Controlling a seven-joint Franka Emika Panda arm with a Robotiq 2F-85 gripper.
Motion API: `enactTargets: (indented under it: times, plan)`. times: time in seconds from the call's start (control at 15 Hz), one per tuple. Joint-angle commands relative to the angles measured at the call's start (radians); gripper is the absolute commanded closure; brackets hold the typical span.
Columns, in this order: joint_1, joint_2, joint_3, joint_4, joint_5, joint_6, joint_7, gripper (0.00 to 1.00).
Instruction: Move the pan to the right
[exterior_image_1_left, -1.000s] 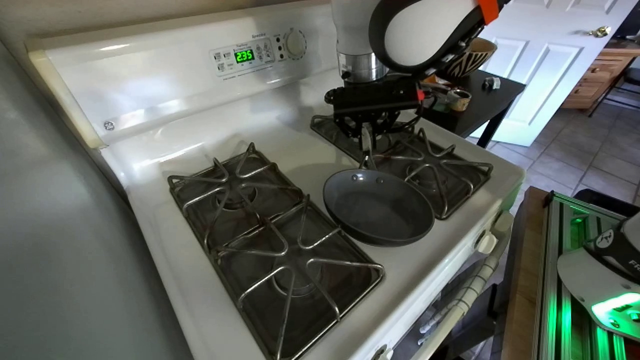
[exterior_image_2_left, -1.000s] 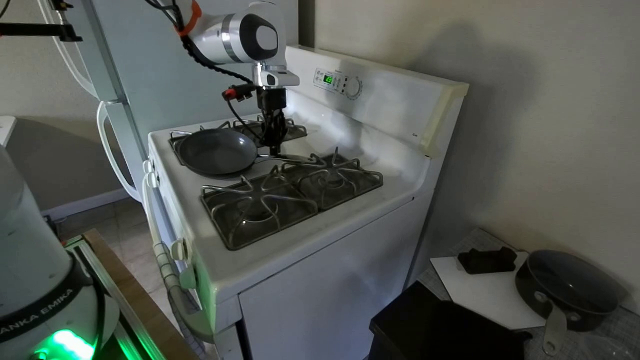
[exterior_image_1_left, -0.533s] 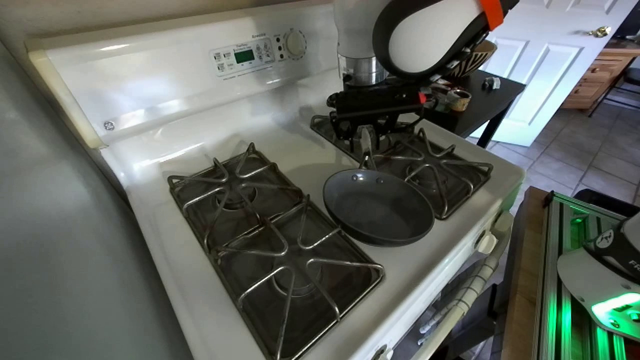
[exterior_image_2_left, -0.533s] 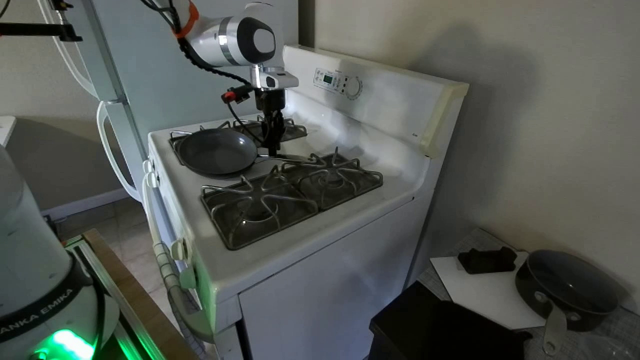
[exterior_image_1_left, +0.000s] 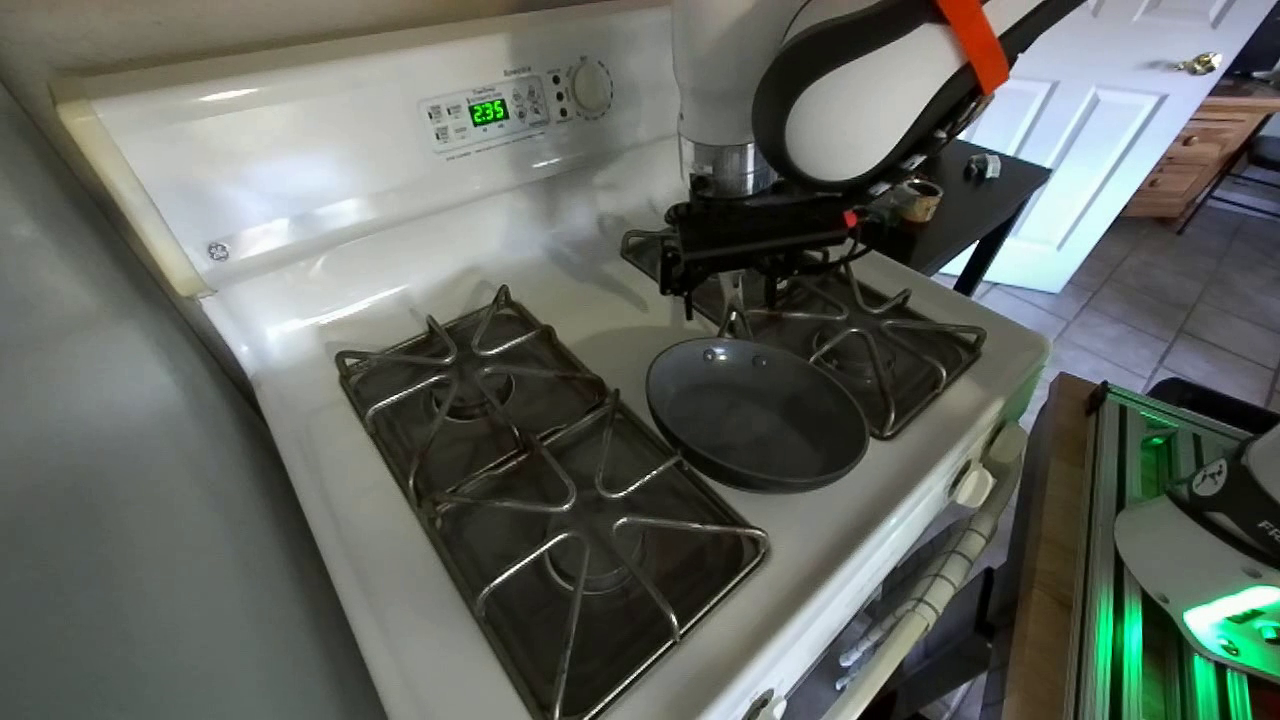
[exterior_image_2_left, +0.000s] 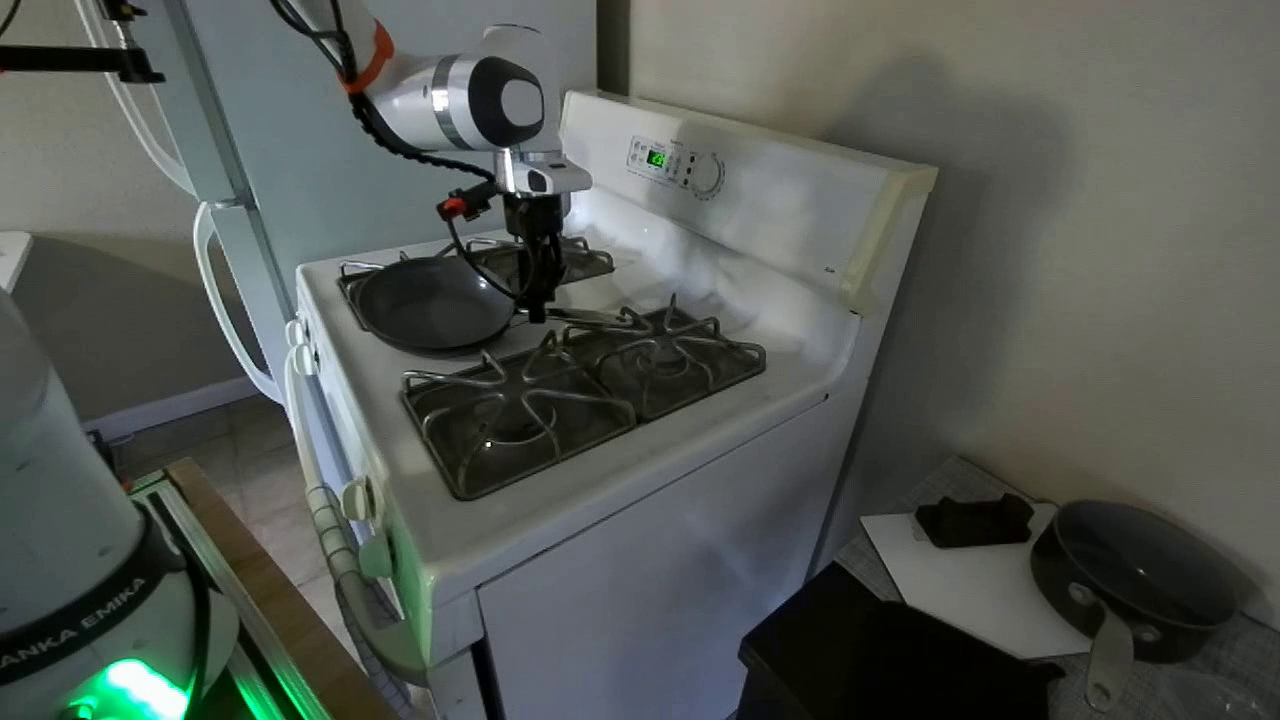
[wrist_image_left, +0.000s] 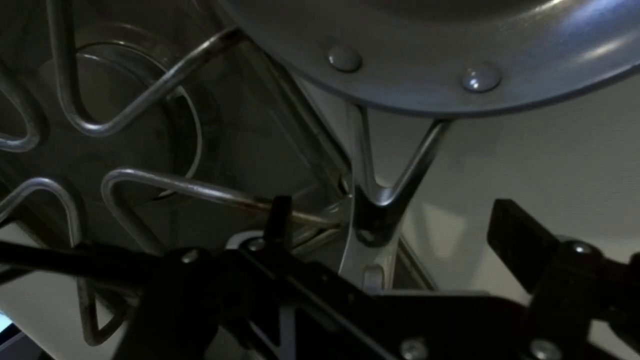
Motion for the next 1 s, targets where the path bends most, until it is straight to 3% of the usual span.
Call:
enactTargets:
  times: [0.0, 0.13, 0.2, 0.73, 0.93]
  plan:
    - [0.005, 0.011, 0.005, -0.026, -0.015, 0.048, 0.029, 0.05]
    - [0.007, 0.019, 0.004, -0.027, -0.018, 0.052, 0.032, 0.29]
    - [0.008, 0.023, 0.004, -0.025, -0.017, 0.051, 0.032, 0.33]
    - [0.012, 0.021, 0.002, -0.025, -0.015, 0.060, 0.044, 0.99]
    - [0.012, 0.018, 0.001, -0.025, -0.017, 0.063, 0.051, 1.00]
